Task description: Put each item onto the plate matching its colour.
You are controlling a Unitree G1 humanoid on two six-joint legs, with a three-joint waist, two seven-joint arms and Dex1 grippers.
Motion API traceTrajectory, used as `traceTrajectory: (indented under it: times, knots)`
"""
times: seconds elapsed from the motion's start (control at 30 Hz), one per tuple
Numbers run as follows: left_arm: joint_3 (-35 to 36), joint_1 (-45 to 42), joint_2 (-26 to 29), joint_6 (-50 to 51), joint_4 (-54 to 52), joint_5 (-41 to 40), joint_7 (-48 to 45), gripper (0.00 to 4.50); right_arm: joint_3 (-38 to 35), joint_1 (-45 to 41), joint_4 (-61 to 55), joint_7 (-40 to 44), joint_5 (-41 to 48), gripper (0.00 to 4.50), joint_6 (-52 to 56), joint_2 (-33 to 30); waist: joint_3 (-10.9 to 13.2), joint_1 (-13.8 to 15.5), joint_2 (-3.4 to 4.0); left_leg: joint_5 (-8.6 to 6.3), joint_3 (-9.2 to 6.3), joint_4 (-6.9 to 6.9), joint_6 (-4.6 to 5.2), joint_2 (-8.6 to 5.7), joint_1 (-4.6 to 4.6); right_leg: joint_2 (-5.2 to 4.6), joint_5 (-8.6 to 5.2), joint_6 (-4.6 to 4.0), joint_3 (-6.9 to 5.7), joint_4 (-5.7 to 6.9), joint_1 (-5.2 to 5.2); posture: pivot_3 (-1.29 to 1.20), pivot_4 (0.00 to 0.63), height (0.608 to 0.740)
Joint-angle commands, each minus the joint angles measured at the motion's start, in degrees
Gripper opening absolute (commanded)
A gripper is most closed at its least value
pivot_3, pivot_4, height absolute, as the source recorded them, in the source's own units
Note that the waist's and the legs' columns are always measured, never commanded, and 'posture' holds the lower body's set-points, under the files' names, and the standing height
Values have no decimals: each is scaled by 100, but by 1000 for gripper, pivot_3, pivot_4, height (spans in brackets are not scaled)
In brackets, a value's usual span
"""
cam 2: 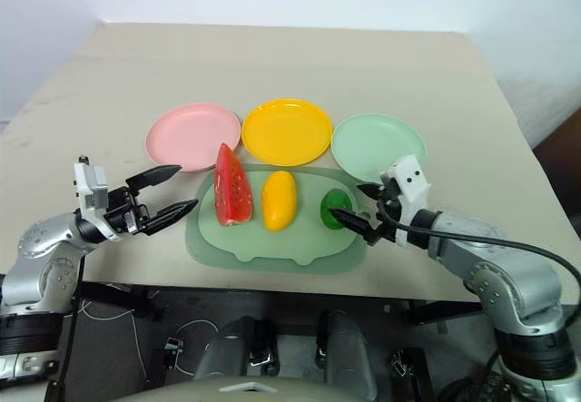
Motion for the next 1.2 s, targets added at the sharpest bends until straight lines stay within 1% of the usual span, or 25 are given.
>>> traceTrajectory:
  times: [0.03,0.13,0.27,0.4,0.6,0.63,0.67,0.77,0.8,0.87,0.97,1.0,1.1,1.2]
  knots:
    - [118,10,48,-100,-44,-15,-28,4455,-75,-184,-30,-196,143,4500,298,107,0,13,0,0,0,0,0,0,-1,0,0,0,0,0,0,0,150,696]
    - [132,45,72,-114,-44,-6,-27,4455,32,-413,6,-411,227,4500,672,282,0,5,0,0,0,1,0,0,-2,-1,-1,1,0,-2,1,0,150,696]
    - [126,81,74,-121,-99,-2,-6,4455,167,-578,43,-563,96,4500,828,428,0,3,0,-1,0,1,1,0,-1,0,-1,0,0,-2,0,0,150,696]
    - [127,110,79,-130,-148,9,40,4455,291,-702,121,-520,79,4500,948,447,0,7,0,-1,1,1,1,0,-4,0,0,0,0,-1,-3,0,150,696]
    - [131,143,84,-142,-175,17,74,4455,187,-783,122,-439,186,4500,1074,481,0,4,0,-1,1,0,1,0,-4,0,-1,2,0,-2,-2,0,150,696]
    - [134,132,86,-135,-172,11,80,4500,166,-793,102,-438,194,4092,1085,484,0,3,0,-1,1,0,1,0,-4,0,-1,2,0,-2,-3,0,150,696]
    - [135,117,86,-127,-165,7,88,4500,165,-790,72,-401,202,3874,1081,460,0,2,0,-1,1,0,1,0,-4,0,-1,2,0,-2,-3,0,150,696]
    - [139,75,91,-136,-122,18,104,4500,137,-768,-32,-311,234,2955,1069,416,0,6,0,-1,1,0,1,0,-4,0,-1,2,0,-2,-3,0,150,696]
    - [145,65,99,-136,-112,16,106,4500,111,-781,-78,-279,258,2798,1059,396,0,5,0,-1,1,0,1,0,-4,0,-1,2,0,-2,-3,0,150,696]
    - [166,54,119,-122,-107,-1,110,4500,-51,-892,-136,-234,392,2754,1055,388,1,5,1,-1,1,0,1,0,-4,0,-3,5,0,-3,-3,0,150,696]
    - [202,59,161,-125,-90,-8,113,4500,-349,-1238,20,-271,564,2749,1062,408,1,2,2,-2,1,-1,2,0,-4,0,-5,9,1,-3,-4,0,150,696]
    - [210,65,171,-119,-100,-15,117,4500,-417,-1440,173,-282,503,2744,988,370,1,-1,2,-2,1,-1,2,0,-4,0,-5,8,1,-3,-3,0,150,696]
    - [210,91,178,-101,-167,-34,153,4500,-589,-2083,918,-266,254,2744,745,285,1,-8,2,-1,3,-1,1,0,-4,1,-1,1,2,-3,-6,0,150,696]
    - [202,126,160,-99,-228,-45,189,4500,-700,-2604,1764,-327,65,2744,595,340,1,2,2,-1,5,-2,1,0,-6,1,0,0,2,-2,-9,0,150,696]
